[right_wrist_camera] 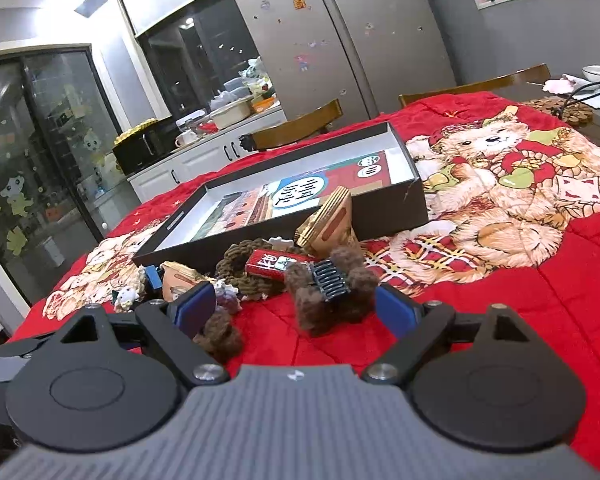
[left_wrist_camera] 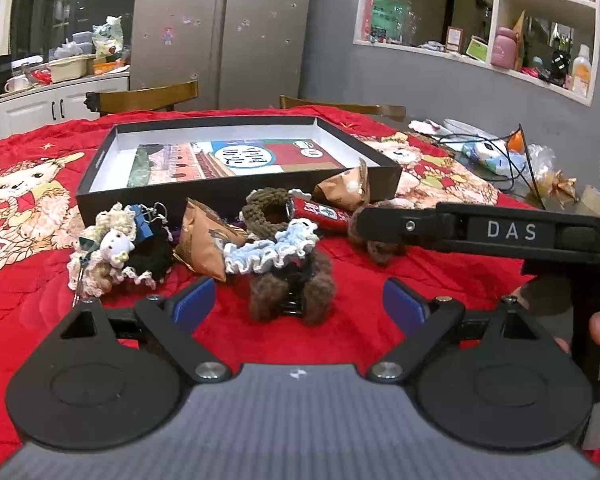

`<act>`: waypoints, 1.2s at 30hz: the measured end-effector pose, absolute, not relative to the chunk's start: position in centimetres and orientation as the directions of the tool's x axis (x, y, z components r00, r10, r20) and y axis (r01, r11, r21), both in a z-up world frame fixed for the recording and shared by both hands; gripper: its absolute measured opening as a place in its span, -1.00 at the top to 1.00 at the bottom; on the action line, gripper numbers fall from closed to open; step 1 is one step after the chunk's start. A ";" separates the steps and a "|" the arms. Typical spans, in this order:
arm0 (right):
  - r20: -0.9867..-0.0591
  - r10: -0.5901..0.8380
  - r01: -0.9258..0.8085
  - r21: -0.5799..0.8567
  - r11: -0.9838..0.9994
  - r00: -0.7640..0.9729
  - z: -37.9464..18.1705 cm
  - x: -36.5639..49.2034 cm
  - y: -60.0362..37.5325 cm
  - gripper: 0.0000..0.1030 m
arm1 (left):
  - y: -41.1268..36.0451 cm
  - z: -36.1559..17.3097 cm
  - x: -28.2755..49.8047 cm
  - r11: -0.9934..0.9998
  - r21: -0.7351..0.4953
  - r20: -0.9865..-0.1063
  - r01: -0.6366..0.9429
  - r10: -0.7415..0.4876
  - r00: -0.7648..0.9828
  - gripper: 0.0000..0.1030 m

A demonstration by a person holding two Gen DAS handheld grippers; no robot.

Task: Organize objects
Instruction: 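Move both tools toward the brown pompom claw clips on the quilt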

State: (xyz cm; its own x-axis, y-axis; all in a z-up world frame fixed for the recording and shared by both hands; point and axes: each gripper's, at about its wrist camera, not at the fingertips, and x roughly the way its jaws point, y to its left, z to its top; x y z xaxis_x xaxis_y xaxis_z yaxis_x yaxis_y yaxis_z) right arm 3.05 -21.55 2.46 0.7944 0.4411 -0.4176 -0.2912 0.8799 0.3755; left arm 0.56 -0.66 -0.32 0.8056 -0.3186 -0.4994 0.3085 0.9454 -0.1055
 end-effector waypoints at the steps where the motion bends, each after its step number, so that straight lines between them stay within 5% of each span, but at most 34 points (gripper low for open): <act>1: -0.418 0.437 -0.284 0.378 0.881 0.796 2.4 3.1 -21.6 -0.78 | -0.6 -0.3 0.6 0.946 -0.111 -0.500 0.304 -0.318 0.806 -0.81; 21: -0.463 0.579 -0.453 0.362 0.815 0.671 2.0 7.3 -24.6 -0.73 | -6.1 -0.5 0.9 0.994 0.036 -0.521 0.104 -0.070 0.850 -0.70; 31: -0.493 0.530 -0.452 0.278 0.848 0.690 2.4 6.7 -23.1 -0.65 | -3.8 -1.0 3.6 0.991 -0.131 -0.606 0.028 -0.102 0.789 -0.70; 36: -0.496 0.528 -0.413 0.331 0.849 0.689 2.0 7.2 -23.7 -0.46 | -4.2 -1.0 3.2 0.994 -0.110 -0.585 0.007 -0.070 0.808 -0.63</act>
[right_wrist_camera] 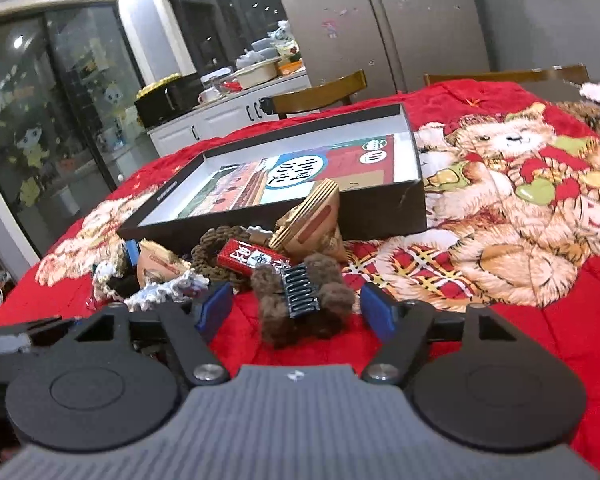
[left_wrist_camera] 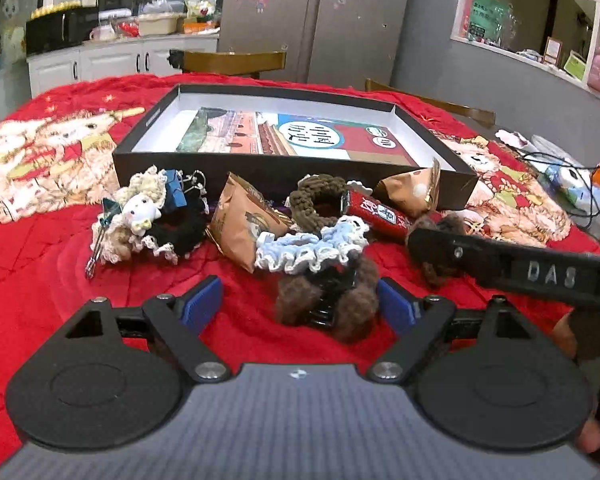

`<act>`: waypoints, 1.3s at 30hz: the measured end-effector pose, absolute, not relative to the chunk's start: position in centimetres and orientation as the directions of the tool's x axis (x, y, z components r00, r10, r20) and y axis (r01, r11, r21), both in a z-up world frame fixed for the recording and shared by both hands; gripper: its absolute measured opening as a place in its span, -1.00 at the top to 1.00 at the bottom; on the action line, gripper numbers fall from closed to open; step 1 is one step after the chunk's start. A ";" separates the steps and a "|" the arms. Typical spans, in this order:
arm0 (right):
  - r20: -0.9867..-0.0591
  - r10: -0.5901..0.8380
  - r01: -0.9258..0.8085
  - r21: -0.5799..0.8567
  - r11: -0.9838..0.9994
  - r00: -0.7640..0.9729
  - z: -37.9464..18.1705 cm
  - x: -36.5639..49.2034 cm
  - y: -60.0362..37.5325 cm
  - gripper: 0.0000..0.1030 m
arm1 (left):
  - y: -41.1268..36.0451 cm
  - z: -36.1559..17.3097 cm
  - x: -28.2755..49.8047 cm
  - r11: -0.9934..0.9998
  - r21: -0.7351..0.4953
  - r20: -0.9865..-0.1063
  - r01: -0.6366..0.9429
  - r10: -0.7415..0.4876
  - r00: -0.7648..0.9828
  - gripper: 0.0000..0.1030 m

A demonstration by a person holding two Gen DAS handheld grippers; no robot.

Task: Organize objects
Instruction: 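Move both tools toward the brown pompom claw clips on the quilt, then close the left tool on a brown pompom claw clip while the right tool grasps another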

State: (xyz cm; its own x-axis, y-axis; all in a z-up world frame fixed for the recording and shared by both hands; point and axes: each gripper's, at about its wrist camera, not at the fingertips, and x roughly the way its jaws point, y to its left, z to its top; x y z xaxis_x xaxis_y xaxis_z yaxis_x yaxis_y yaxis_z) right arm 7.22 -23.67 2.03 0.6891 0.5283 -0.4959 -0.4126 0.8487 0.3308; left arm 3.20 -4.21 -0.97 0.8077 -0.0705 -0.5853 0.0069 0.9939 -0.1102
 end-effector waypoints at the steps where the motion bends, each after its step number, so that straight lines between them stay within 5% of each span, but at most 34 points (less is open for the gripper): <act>1: -0.492 0.535 -0.418 0.334 0.845 0.687 2.0 7.2 -23.7 -0.45 | -4.5 -1.0 3.2 0.995 -0.095 -0.584 0.012 -0.066 0.809 -0.60; 6: -0.495 0.534 -0.441 0.302 0.845 0.685 2.1 6.9 -23.1 -0.42 | -6.1 -1.0 3.0 0.997 -0.009 -0.577 0.080 -0.070 0.814 -0.11; 9: -0.508 0.517 -0.438 0.277 0.855 0.689 2.2 6.9 -22.7 -0.28 | -6.4 -1.1 3.4 0.997 0.005 -0.584 0.083 -0.065 0.809 -0.05; 21: -0.530 0.495 -0.409 0.280 0.868 0.689 1.9 7.3 -22.8 0.09 | -6.5 -1.2 3.4 0.998 0.030 -0.579 0.053 -0.026 0.815 -0.01; 39: -0.531 0.419 -0.325 0.265 0.908 0.737 3.4 4.1 -23.0 0.13 | -4.8 1.0 0.3 0.995 -0.103 -0.618 0.012 -0.074 0.783 0.02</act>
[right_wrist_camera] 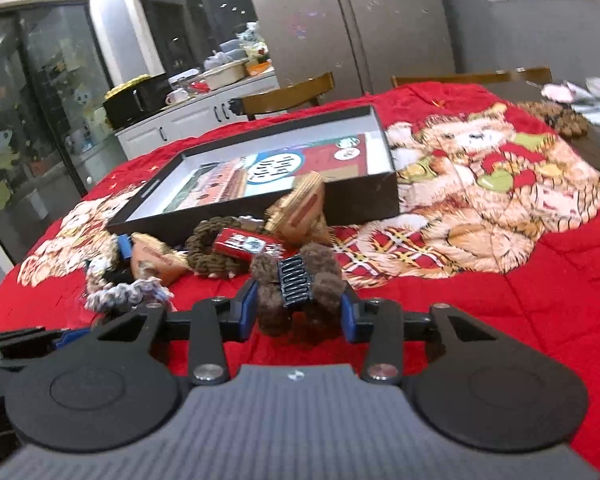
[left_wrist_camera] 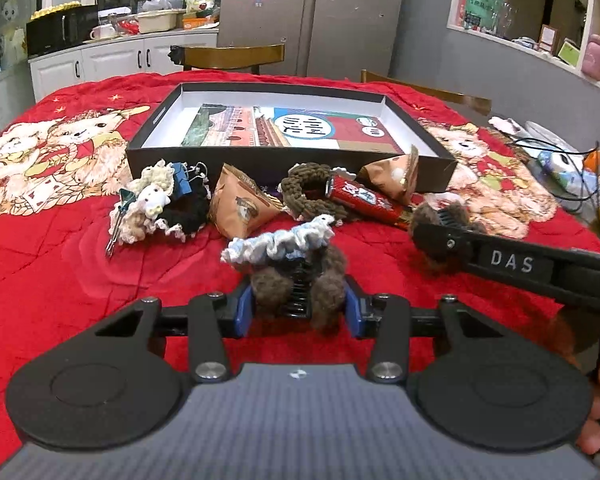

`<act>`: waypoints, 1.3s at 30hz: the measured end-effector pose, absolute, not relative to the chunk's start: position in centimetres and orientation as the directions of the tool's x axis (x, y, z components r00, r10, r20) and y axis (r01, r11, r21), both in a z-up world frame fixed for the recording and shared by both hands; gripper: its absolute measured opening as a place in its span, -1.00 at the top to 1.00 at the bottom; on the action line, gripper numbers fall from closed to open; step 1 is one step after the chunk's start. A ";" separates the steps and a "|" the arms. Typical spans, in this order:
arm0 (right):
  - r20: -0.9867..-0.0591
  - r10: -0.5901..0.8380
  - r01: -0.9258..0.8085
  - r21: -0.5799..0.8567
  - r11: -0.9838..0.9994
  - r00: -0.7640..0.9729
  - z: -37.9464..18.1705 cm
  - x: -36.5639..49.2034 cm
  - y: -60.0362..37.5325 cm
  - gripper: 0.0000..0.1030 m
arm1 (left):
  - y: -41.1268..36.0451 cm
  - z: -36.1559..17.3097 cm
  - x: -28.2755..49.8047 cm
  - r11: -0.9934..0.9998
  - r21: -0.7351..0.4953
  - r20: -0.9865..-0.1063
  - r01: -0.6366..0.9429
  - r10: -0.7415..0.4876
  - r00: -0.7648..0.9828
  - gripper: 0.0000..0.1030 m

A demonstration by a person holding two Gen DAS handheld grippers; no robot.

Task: Organize objects
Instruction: 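Close the left tool on a brown pompom claw clip while the right tool grasps another, then carry both held brown claw clips over the open black box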

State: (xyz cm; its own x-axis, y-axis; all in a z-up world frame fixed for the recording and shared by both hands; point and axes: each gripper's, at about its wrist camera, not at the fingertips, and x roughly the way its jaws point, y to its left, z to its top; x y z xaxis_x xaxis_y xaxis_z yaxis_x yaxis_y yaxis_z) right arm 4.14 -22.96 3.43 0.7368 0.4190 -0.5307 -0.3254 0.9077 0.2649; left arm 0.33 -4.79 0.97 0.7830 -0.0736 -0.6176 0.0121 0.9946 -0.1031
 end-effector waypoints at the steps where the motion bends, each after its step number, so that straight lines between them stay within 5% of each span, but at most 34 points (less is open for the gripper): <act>1: -0.528 0.424 -0.335 0.260 0.906 0.736 3.7 3.9 -22.8 0.13 | -4.7 1.2 0.1 0.994 -0.109 -0.622 0.017 -0.082 0.779 0.02; 13: -0.500 0.471 -0.386 0.270 0.882 0.727 5.8 3.4 -21.7 0.13 | -4.5 4.4 -0.2 0.995 -0.073 -0.577 0.070 -0.099 0.810 0.02; 20: -0.483 0.484 -0.395 0.281 0.875 0.730 6.4 3.4 -21.7 0.14 | -3.5 2.5 2.5 0.995 -0.068 -0.685 0.069 -0.097 0.722 0.02; 28: -0.473 0.489 -0.403 0.276 0.872 0.733 7.2 3.7 -21.4 0.14 | -2.5 2.9 2.0 0.987 -0.087 -0.643 0.132 -0.157 0.750 0.02; 39: -0.426 0.531 -0.475 0.240 0.847 0.732 10.0 3.8 -19.6 0.13 | -2.9 6.5 2.1 0.997 0.008 -0.596 0.073 -0.054 0.801 0.02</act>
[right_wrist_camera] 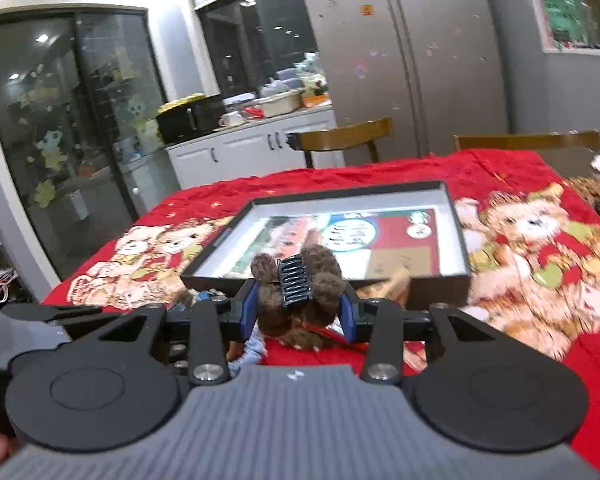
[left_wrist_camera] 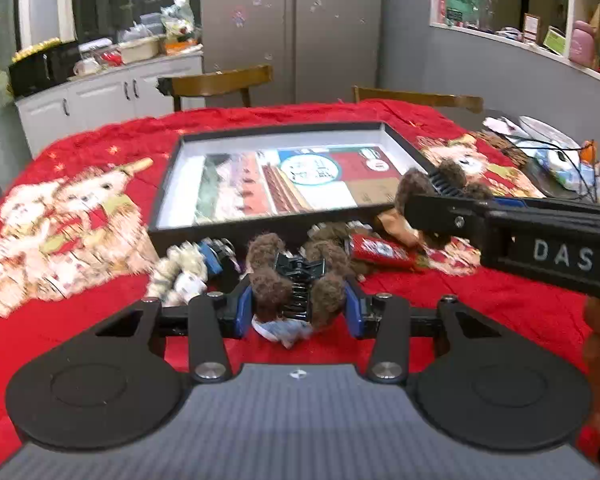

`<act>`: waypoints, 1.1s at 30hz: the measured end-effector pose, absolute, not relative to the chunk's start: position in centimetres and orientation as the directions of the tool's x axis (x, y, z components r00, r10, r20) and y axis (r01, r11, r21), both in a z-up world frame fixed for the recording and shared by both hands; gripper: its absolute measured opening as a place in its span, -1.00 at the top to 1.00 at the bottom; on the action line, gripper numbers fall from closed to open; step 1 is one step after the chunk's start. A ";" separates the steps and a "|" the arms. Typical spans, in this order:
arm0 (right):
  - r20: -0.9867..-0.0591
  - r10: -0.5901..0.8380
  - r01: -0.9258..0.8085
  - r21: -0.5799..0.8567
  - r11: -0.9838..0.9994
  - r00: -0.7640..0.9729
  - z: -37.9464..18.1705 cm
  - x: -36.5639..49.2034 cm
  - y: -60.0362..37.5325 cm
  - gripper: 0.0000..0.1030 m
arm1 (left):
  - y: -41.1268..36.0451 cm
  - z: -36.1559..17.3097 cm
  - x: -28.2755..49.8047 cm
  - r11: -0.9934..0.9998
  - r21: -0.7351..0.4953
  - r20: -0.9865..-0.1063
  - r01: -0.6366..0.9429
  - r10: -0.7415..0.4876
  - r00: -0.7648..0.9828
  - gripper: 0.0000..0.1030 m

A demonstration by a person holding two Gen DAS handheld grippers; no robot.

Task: Organize objects
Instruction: 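Carry both held brown claw clips over the open black box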

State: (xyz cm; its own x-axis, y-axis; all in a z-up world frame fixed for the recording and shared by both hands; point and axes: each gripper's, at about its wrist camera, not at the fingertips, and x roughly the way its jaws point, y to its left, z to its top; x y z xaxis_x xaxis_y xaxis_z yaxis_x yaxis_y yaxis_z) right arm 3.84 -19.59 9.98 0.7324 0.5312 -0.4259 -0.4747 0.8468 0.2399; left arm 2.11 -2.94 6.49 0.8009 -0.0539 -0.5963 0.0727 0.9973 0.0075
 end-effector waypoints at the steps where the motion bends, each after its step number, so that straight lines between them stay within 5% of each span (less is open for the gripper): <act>1: -0.420 0.533 -0.481 0.233 0.845 0.734 10.4 3.9 -19.3 0.14 | -2.8 6.8 2.2 0.998 0.012 -0.592 0.067 -0.047 0.805 0.02; 9: -0.376 0.562 -0.518 0.220 0.827 0.737 13.6 4.8 -18.3 0.14 | -1.7 10.4 2.8 0.998 0.056 -0.536 0.020 0.013 0.844 0.02; 14: -0.358 0.574 -0.530 0.223 0.818 0.737 15.8 6.0 -17.3 0.14 | -0.6 13.2 3.6 0.999 -0.045 -0.500 0.024 -0.043 0.865 0.02; 33: -0.333 0.610 -0.503 0.357 0.787 0.719 19.2 13.7 -14.4 0.13 | 4.9 18.9 8.8 0.998 -0.066 -0.401 -0.018 -0.010 0.916 0.02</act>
